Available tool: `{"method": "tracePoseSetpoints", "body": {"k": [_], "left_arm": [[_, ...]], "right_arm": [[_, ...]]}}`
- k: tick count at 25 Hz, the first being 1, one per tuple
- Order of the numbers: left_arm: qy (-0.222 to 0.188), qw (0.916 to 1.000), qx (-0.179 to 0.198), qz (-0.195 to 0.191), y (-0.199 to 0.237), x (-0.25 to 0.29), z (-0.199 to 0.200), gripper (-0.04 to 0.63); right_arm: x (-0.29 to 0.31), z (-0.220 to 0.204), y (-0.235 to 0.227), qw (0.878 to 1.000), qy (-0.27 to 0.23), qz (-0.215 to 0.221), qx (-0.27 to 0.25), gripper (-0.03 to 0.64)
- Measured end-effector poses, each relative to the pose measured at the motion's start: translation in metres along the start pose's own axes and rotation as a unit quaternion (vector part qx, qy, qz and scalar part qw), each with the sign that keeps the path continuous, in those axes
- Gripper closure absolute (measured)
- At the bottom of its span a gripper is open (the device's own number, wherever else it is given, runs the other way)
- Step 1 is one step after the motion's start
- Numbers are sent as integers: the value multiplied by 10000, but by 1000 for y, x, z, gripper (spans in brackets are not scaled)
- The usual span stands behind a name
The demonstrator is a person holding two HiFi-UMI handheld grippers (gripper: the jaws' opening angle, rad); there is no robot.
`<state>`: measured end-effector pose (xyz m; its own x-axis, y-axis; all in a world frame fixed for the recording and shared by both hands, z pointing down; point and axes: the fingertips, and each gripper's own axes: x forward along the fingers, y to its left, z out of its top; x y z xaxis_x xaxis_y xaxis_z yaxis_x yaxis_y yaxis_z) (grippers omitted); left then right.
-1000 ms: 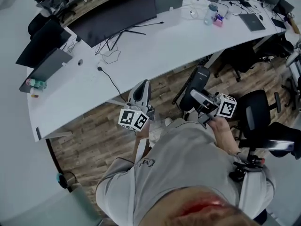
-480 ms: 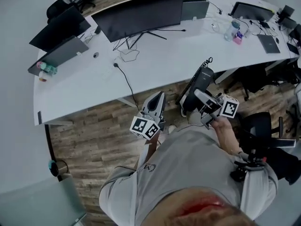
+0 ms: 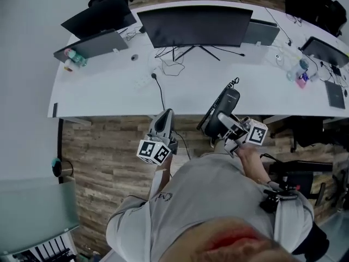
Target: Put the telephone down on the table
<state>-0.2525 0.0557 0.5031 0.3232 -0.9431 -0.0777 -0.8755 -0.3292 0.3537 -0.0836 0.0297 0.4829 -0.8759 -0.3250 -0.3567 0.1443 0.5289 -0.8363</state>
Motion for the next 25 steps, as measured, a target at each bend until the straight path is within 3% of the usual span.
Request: {"method": "tracePoseSetpoints", "body": {"k": [6,17,25], "left_arm": [[-7,9990,-124,430,19,62,5,586],[262,9994,-32,225,16,229,1,584],[589,9975,-395,-48,6,304,-22,584]], "right_arm": [[29,61,-48,9994,269,176,-160,319],[57,180,-106,9942,785,531,-512,319],[65,231,-145,9932,887,554,-508,319]]}}
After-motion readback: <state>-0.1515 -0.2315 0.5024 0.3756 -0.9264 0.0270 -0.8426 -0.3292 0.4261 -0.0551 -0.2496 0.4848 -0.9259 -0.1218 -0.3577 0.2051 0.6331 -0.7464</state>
